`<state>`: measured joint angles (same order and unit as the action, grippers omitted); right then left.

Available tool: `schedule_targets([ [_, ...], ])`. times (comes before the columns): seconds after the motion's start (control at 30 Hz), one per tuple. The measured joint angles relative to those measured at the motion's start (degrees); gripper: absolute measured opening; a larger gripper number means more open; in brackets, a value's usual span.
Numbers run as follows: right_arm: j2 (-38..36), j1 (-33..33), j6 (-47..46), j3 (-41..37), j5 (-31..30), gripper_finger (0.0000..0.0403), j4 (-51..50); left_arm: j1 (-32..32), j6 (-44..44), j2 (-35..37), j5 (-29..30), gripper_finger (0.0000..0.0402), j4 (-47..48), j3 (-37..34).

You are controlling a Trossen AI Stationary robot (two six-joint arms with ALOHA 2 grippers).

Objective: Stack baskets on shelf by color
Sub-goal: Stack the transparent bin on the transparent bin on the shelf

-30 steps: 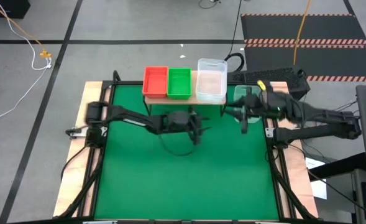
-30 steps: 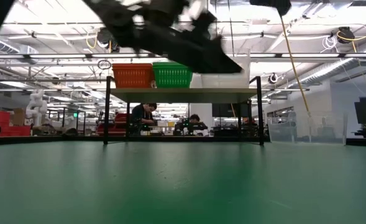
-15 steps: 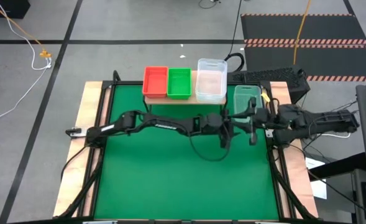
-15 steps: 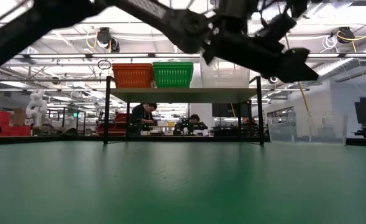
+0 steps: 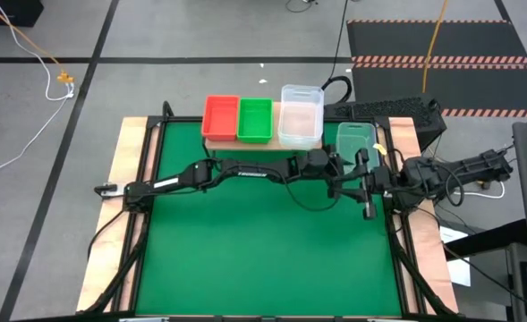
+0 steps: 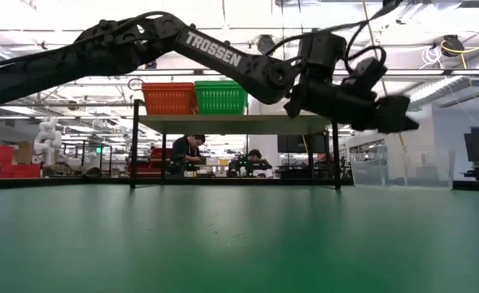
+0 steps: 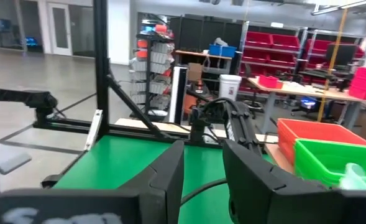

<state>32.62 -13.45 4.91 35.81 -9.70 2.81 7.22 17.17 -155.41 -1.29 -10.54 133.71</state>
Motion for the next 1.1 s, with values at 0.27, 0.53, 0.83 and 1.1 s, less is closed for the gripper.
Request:
schedule_targets([
  [0.27,0.0,0.0,-0.8,0.0,-2.5,0.0105,-0.5,-0.2,4.8,0.0,1.8,0.0214,5.8,0.0],
  [0.53,0.5,0.0,-1.2,0.0,-2.5,0.0105,-0.1,0.3,7.9,0.0,3.3,0.0214,4.7,0.0],
  [0.83,1.6,0.0,-1.2,0.0,-2.5,0.0105,1.5,1.3,9.8,-1.6,1.7,0.0214,4.1,0.0],
  [1.1,2.1,-0.1,-1.2,0.0,-2.5,0.0105,1.7,1.7,9.7,-1.7,1.8,0.0191,5.1,0.0],
])
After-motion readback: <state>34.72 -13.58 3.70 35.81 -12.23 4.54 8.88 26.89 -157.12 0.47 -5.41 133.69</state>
